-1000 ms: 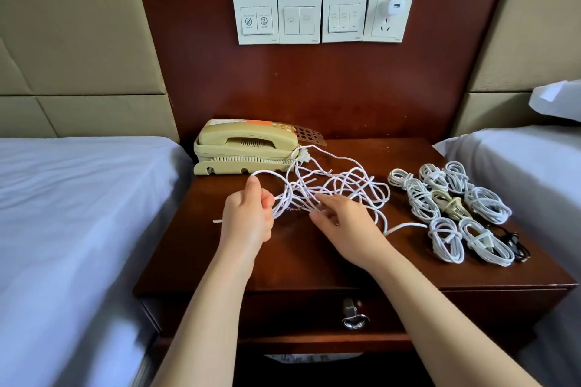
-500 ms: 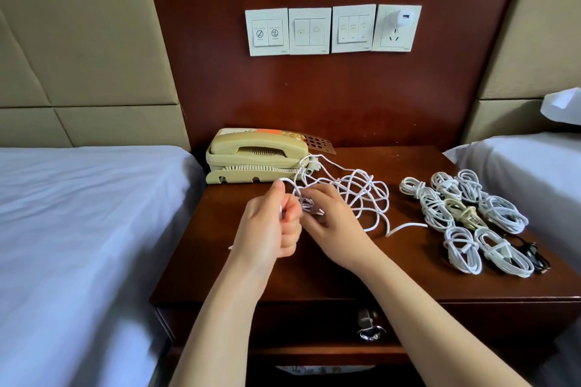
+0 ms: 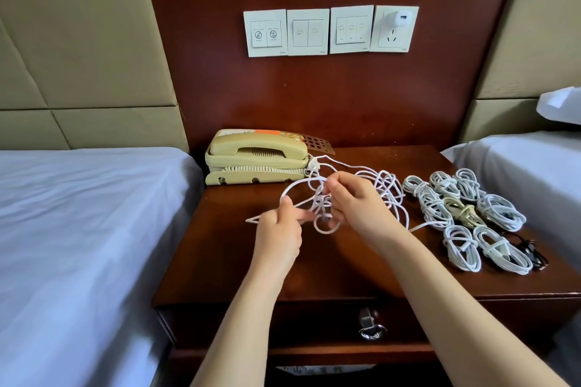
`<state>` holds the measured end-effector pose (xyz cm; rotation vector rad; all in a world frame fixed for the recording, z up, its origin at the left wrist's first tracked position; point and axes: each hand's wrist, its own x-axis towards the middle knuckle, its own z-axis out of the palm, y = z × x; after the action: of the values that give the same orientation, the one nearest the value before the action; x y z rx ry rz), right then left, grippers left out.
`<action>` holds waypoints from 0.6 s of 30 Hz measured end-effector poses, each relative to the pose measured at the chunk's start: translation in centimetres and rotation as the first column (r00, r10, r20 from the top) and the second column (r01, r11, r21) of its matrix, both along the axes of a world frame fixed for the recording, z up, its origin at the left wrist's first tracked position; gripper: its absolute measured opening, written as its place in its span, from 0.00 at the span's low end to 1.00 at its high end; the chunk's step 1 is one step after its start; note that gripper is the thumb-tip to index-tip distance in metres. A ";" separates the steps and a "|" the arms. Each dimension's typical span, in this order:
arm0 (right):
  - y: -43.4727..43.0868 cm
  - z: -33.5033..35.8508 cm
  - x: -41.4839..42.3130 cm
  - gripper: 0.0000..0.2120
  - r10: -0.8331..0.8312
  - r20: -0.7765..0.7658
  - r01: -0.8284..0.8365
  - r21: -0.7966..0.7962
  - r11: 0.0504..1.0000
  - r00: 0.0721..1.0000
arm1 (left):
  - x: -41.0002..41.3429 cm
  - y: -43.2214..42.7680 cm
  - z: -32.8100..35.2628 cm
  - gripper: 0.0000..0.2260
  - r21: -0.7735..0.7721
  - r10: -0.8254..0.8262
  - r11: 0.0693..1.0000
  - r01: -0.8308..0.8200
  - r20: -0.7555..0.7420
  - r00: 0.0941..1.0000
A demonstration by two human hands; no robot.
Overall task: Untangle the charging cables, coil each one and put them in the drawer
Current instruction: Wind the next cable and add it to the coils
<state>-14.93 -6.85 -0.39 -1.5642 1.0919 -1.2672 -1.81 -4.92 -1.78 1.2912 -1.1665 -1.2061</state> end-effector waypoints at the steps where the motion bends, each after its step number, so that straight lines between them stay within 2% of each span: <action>1: 0.1 0.1 -0.2 0.14 0.013 0.017 -0.014 0.042 0.999 1.000 | -0.2 0.0 0.2 0.25 -0.025 0.009 1.000 -0.010 -0.027 1.000; 3: 0.2 0.2 -0.7 0.13 0.053 0.028 -0.057 0.122 0.991 0.998 | -0.5 0.2 0.4 0.24 -0.061 0.008 0.998 -0.008 -0.008 1.000; 5: 0.4 0.3 -1.3 0.13 0.101 0.027 -0.104 0.192 0.976 0.995 | -0.5 0.3 0.3 0.24 -0.059 0.016 0.998 -0.011 0.080 0.997; 8: 1.0 0.8 -2.1 0.12 0.192 0.045 -0.197 0.274 0.941 0.980 | 0.3 0.1 0.0 0.23 -0.107 0.126 0.990 -0.095 0.335 0.934; 10: 1.5 1.3 -2.8 0.12 0.243 0.036 -0.241 0.316 0.918 0.969 | 0.7 -0.2 -0.4 0.21 -0.138 0.172 0.983 -0.123 0.443 0.880; 15: 2.6 1.7 -5.0 0.13 0.302 -0.054 -0.261 0.375 0.890 0.952 | 1.0 -0.8 -0.9 0.21 -0.146 0.192 0.980 -0.135 0.510 0.838; 18: 2.8 1.3 -6.4 0.15 0.235 -0.115 -0.191 0.306 0.933 0.965 | 1.1 -1.1 -1.1 0.22 -0.166 0.211 0.976 -0.143 0.530 0.821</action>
<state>-21.30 -4.03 0.95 -1.5205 1.1117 -0.8115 -0.67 -6.04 -2.92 1.6704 -1.4539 -0.6242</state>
